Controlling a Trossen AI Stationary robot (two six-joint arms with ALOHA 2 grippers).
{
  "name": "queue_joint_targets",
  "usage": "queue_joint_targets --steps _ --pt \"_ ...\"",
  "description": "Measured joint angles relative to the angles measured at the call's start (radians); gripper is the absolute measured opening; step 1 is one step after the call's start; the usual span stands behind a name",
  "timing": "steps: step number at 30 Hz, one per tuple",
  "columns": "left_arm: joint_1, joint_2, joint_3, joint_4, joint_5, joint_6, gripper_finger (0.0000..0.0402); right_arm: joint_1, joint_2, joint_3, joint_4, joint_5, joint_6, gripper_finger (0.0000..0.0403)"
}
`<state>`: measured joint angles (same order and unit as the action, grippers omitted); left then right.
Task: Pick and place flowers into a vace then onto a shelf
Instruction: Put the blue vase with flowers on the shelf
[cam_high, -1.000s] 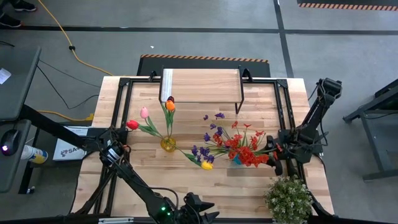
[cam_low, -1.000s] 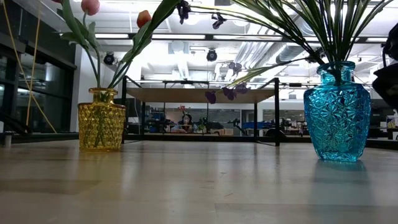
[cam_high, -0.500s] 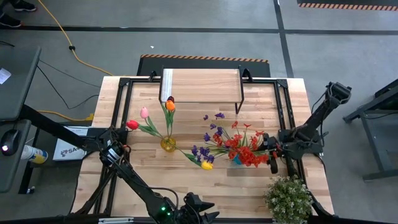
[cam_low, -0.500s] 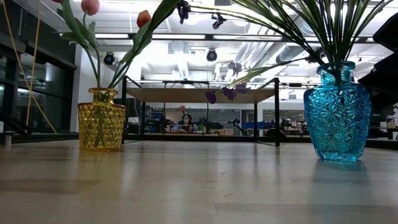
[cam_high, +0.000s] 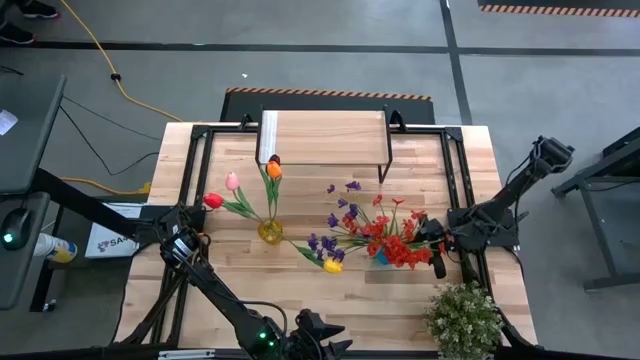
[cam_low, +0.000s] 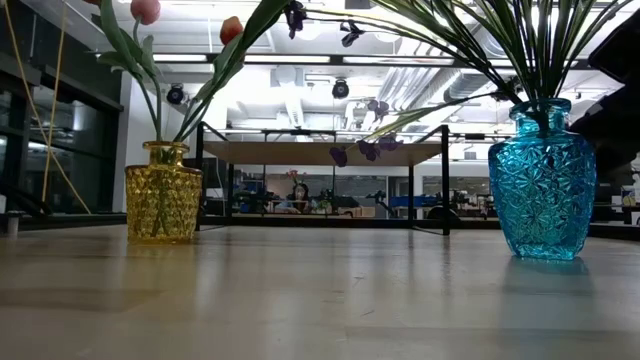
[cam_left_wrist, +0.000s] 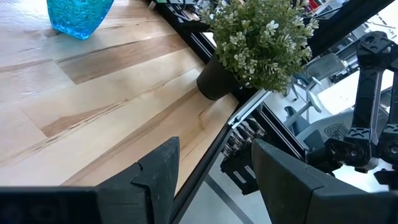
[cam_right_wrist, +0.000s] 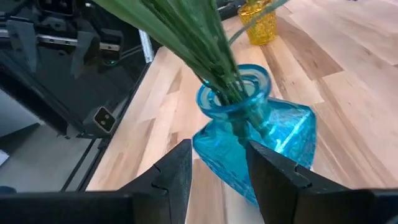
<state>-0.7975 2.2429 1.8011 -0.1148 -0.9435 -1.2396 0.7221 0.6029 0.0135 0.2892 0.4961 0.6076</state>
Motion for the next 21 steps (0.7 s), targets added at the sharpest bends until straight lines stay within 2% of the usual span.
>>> queue_joint_targets --steps 9,15,18,21 --pt "0.000 0.000 0.000 0.000 0.000 0.000 0.0232 -0.062 0.000 0.000 0.015 -0.112 -0.030 0.0143" --pt "0.000 0.000 0.000 0.000 0.000 0.000 0.0232 -0.095 0.000 0.000 0.007 -0.138 -0.033 0.0144" --pt "0.000 0.000 0.000 0.000 0.000 0.000 0.0232 -0.103 0.000 0.000 0.007 -0.132 -0.032 0.0161" --pt "0.000 0.000 0.000 0.000 0.000 0.000 0.0232 -0.113 0.000 0.000 0.007 -0.088 -0.032 0.0198"
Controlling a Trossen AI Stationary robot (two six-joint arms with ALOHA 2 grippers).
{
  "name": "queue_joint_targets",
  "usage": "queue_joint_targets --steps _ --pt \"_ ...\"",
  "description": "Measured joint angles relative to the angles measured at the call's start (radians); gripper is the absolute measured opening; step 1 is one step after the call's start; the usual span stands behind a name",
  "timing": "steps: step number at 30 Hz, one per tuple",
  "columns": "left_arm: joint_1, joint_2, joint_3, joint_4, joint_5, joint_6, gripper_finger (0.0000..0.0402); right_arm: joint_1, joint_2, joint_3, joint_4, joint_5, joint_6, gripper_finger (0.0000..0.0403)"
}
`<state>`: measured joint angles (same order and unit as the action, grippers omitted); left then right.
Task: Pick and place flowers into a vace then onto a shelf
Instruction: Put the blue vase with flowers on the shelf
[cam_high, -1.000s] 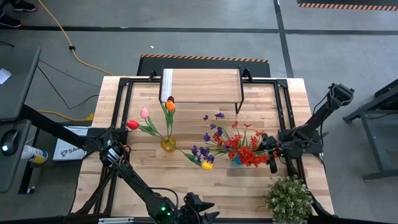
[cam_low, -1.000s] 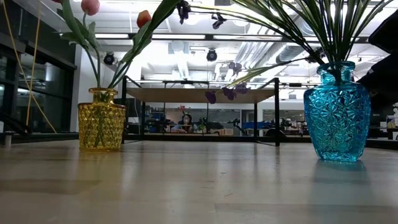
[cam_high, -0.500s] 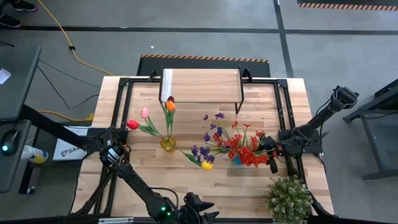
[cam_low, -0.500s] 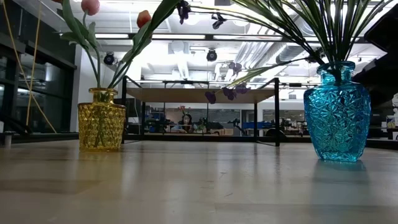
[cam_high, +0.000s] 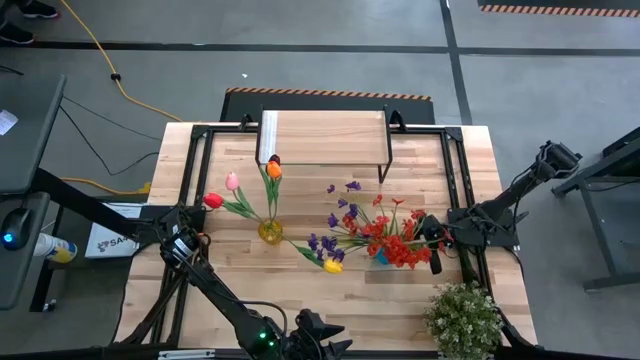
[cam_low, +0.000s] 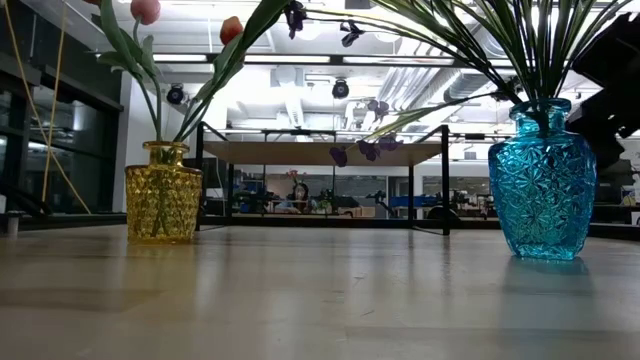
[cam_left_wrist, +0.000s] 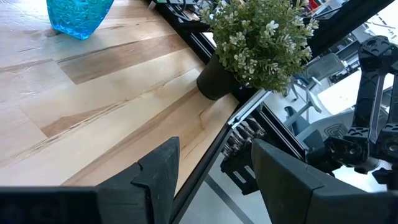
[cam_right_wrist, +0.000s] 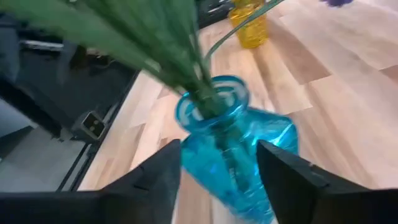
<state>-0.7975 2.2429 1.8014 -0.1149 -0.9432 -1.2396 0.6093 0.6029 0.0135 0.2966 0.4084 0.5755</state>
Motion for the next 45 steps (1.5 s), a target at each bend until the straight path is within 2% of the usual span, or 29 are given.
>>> queue_joint_targets --steps 4,8,18,28,37,45 --pt "0.000 0.000 0.000 0.000 0.000 0.000 0.0232 -0.010 0.000 0.000 0.000 -0.012 0.000 0.0247" --pt "0.000 0.000 0.000 0.000 0.000 0.000 0.0232 -0.015 0.003 0.000 0.000 -0.048 0.003 0.0267" --pt "0.000 0.000 0.000 0.000 0.000 0.000 0.0232 -0.014 0.089 0.000 0.031 0.000 0.000 0.0269" --pt "0.000 0.000 0.000 0.000 0.001 0.000 0.0232 -0.020 0.186 0.000 0.146 0.015 -0.033 0.0273" --pt "0.000 0.000 0.000 0.000 0.017 0.000 0.0232 -0.061 0.262 -0.001 0.251 -0.012 -0.059 0.0279" --pt "0.000 0.000 0.000 0.000 0.020 0.000 0.0232 -0.093 0.296 -0.001 0.270 -0.049 -0.072 0.0280"
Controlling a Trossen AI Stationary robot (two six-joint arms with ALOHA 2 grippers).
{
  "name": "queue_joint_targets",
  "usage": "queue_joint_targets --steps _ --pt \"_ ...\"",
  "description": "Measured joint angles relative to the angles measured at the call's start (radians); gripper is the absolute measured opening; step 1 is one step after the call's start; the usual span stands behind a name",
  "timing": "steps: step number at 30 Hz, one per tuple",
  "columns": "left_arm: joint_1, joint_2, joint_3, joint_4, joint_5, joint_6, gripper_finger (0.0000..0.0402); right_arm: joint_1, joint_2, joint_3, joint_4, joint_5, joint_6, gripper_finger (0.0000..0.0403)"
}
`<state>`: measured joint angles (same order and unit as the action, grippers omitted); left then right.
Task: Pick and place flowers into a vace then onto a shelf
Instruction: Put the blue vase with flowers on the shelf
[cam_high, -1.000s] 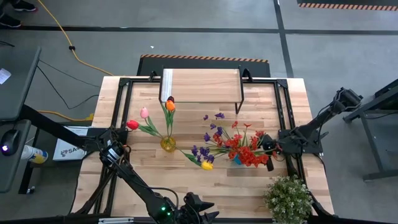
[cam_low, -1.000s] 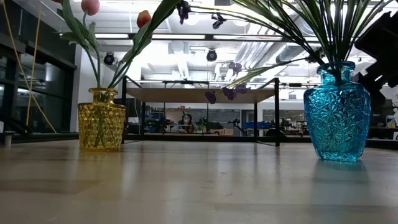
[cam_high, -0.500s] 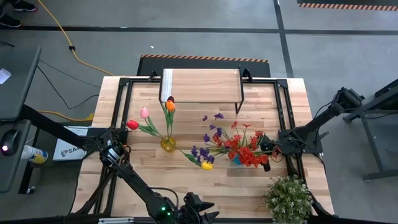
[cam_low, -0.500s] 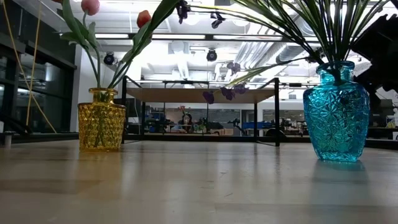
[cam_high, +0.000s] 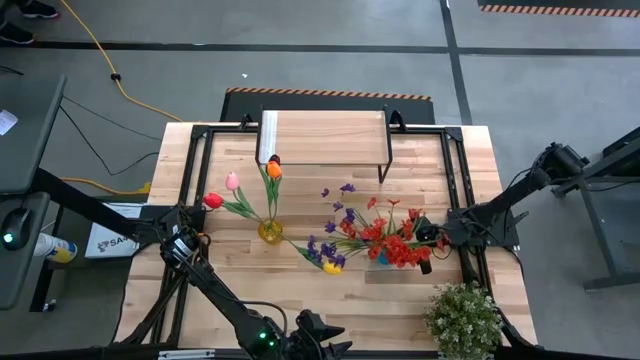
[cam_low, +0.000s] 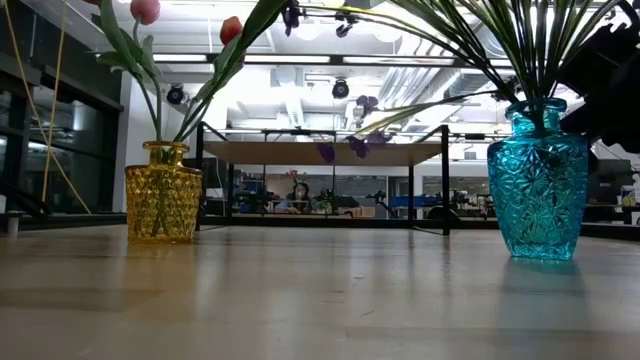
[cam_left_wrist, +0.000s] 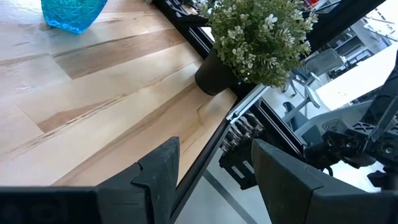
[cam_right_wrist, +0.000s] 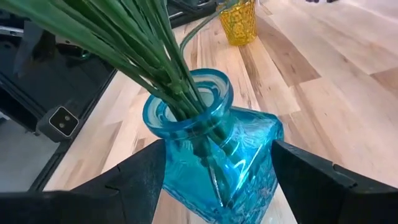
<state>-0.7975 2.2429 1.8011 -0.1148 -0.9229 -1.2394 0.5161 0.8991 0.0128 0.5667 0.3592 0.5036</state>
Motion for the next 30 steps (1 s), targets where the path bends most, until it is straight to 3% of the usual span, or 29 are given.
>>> queue_joint_targets --steps 21,30 --pt "0.006 0.000 0.000 0.000 0.001 0.000 0.0232 -0.001 0.000 0.000 0.029 0.006 -0.041 0.0280" --pt "0.026 0.000 0.000 0.000 0.054 0.000 0.0232 -0.020 -0.001 0.001 0.026 -0.028 -0.055 0.0280"
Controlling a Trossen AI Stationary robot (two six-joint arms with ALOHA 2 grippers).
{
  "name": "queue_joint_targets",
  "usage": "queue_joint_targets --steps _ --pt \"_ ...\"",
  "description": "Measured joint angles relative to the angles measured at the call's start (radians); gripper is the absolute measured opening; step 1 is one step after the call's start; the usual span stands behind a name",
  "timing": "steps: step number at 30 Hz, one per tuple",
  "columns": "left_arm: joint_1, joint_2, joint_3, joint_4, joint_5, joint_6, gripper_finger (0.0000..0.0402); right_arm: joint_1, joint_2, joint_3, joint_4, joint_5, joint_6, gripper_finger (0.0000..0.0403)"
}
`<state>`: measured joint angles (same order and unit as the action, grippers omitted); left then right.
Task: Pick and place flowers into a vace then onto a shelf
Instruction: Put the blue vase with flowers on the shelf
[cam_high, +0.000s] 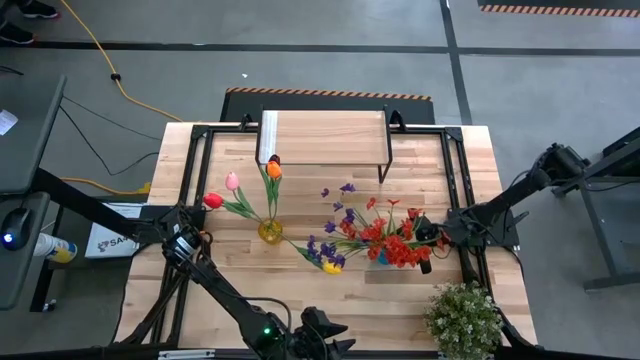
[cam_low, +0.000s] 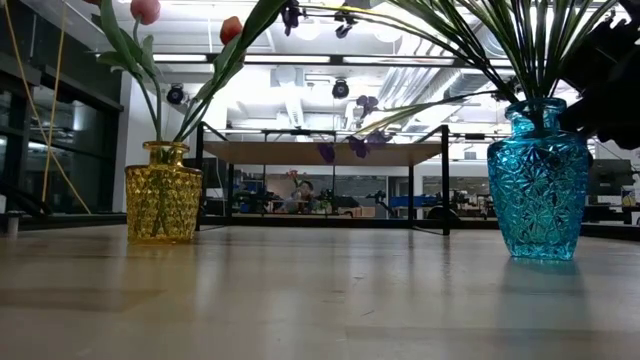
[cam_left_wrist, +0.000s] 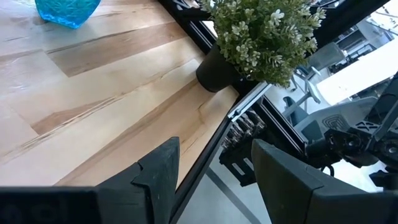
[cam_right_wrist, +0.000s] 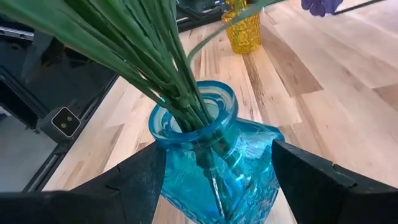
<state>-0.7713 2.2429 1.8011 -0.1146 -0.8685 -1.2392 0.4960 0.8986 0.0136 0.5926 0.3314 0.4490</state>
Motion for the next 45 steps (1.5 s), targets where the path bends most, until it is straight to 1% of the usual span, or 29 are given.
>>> queue_joint_targets --steps 6,10,14,16,18,22,32,40,45 --pt "-0.001 0.000 0.000 0.000 0.003 0.000 0.0232 -0.026 0.001 0.000 -0.008 -0.011 -0.011 0.0280" --pt "-0.001 0.000 0.000 0.000 0.002 0.000 0.0232 -0.057 0.014 0.000 -0.002 -0.054 -0.004 0.0280" --pt "-0.001 0.000 0.000 0.000 0.003 -0.001 0.0232 -0.070 0.027 0.025 0.008 -0.063 -0.029 0.0280" --pt "-0.001 0.000 0.000 0.000 0.003 -0.001 0.0232 -0.083 0.040 0.051 -0.008 -0.062 -0.064 0.0280" --pt "-0.001 0.000 0.000 0.000 0.003 -0.001 0.0232 -0.102 0.064 0.067 -0.032 -0.082 -0.071 0.0280" --pt "-0.001 0.000 0.000 0.000 0.003 -0.001 0.0232 -0.125 0.108 0.074 -0.005 -0.113 -0.073 0.0279" --pt "-0.001 0.000 0.000 0.004 0.005 -0.002 0.0232 -0.130 0.122 0.074 0.015 -0.126 -0.069 0.0279" --pt "-0.001 0.000 0.000 0.004 0.006 -0.002 0.0232 -0.130 0.122 0.072 0.007 -0.181 -0.065 0.0279" --pt "-0.001 0.000 0.000 0.003 0.006 -0.001 0.0232 -0.130 0.122 0.072 0.003 -0.193 -0.064 0.0279"
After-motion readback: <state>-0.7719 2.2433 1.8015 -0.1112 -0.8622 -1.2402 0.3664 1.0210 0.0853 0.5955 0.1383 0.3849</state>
